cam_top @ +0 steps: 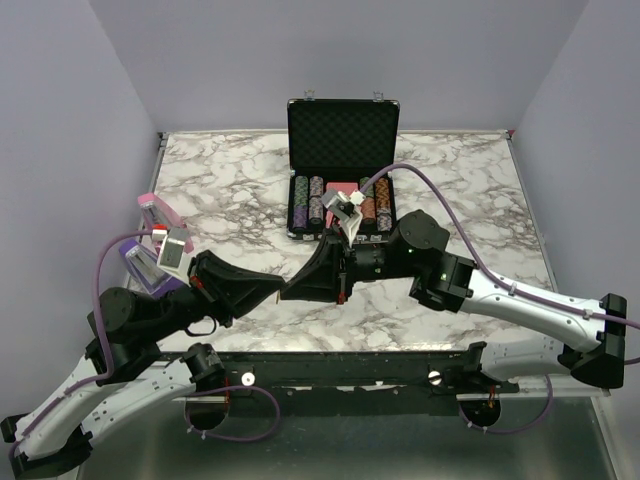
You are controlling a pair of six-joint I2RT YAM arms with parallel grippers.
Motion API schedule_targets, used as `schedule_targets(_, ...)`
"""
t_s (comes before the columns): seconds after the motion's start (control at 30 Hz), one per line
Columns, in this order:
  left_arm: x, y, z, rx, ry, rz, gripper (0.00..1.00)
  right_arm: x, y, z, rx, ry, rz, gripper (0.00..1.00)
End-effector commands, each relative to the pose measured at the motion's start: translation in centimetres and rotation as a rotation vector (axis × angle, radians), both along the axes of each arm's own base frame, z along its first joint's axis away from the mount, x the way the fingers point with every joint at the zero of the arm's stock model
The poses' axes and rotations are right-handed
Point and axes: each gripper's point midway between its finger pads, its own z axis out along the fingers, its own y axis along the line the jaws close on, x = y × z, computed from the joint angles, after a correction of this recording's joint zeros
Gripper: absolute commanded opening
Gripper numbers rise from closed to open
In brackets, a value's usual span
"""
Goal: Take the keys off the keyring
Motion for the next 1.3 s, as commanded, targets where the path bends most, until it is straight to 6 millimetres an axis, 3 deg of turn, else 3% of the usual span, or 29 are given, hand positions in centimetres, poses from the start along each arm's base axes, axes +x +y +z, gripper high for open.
schedule_targets(0.0,-1.7,-1.2,-1.8,0.059,0.020,-0.124,0.00,1.6,-0.6,3.4,0.128,-0.036,-0.103,0.01)
schedule_targets(0.33,-2.5,-1.6,-1.9,0.074,0.011,-0.180,0.00,1.6,-0.9,3.8,0.148,-0.034,-0.114,0.01)
schedule_targets(0.7,-4.9,-2.5,-2.3,0.241,-0.048,-0.351,0.00,0.2,-0.7,3.6,0.121,-0.044,-0.025,0.01)
schedule_targets(1.03,-6.5,-3.3,-3.7,0.367,-0.041,-0.518,0.00,-1.1,-0.1,2.3,0.034,-0.051,0.080,0.01)
schedule_targets(1.27,-6.4,-3.6,-3.9,0.419,-0.016,-0.535,0.00,-1.0,0.0,1.8,0.002,-0.054,0.077,0.01)
